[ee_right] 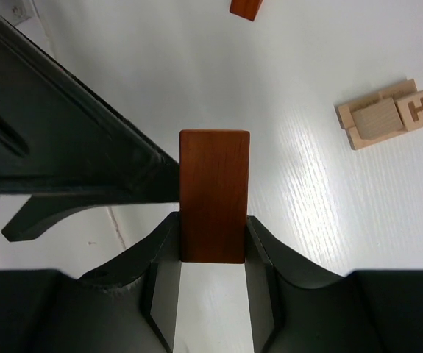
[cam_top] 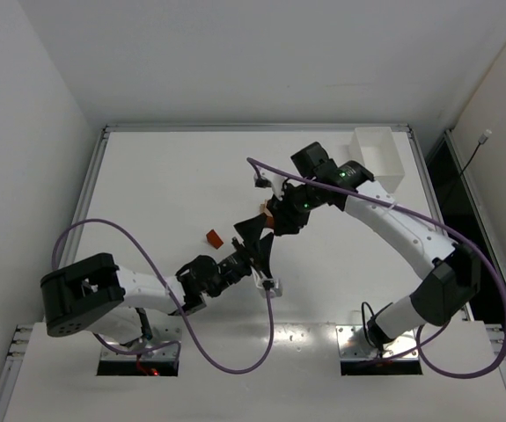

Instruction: Build the wood block tower

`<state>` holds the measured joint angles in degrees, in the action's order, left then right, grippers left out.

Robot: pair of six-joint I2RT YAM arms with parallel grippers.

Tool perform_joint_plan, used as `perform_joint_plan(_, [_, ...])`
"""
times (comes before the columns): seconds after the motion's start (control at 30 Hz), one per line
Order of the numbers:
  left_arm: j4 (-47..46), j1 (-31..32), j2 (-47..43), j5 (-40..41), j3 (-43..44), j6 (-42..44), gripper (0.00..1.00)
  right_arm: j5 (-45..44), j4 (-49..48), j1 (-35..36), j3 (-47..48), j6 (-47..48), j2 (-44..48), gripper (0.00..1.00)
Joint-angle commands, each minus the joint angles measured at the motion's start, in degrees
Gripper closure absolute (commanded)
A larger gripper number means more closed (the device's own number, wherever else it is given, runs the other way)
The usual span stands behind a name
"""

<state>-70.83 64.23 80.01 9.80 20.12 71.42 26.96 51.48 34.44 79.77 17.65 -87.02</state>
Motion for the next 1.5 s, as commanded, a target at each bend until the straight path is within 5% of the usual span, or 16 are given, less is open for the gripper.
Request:
perform_joint_plan(0.0, [-1.3, 1.2, -2.5, 2.1, 0.5, -1.3, 0.25, -1.7, -2.4, 0.3, -1.9, -0.4, 3.4, 1.00])
perform_joint_plan(0.17, [2.0, 1.7, -3.6, 8.1, 1.1, -3.7, 0.23, -6.4, -4.5, -1.9, -5.8, -4.0, 4.0, 1.00])
perform_joint_plan(0.3, [9.5, 2.3, -5.2, 22.4, 6.4, -9.7, 0.23, -11.7, -7.7, -8.5, -10.8, -15.1, 4.0, 1.00])
perform_joint_plan(0.43, [27.1, 1.6, -5.9, 36.4, 17.5, -22.6, 0.23, -17.8, -10.0, -11.7, -12.6, -24.6, 2.3, 1.00])
perform_joint_plan(0.6, [55.5, -3.7, -5.4, 44.2, 31.9, -42.5, 0.23, -31.6, -10.9, -11.8, -9.8, -33.5, -4.0, 1.00])
perform_joint_plan(0.93, [74.5, -16.7, -6.0, 44.9, 41.0, -64.9, 0.25, -35.1, -22.5, -5.4, -6.2, -43.5, -6.8, 1.00])
perform_joint_plan(1.13, [80.6, -22.6, -5.4, 44.3, 41.6, -70.9, 0.34, -40.2, -27.0, 0.2, -7.3, -48.1, -6.2, 1.00])
perform_joint_plan(1.47, [83.5, -31.6, -2.8, 41.5, 44.7, -75.2, 0.34, -42.8, -26.3, 1.2, -3.8, -53.2, -12.1, 1.00])
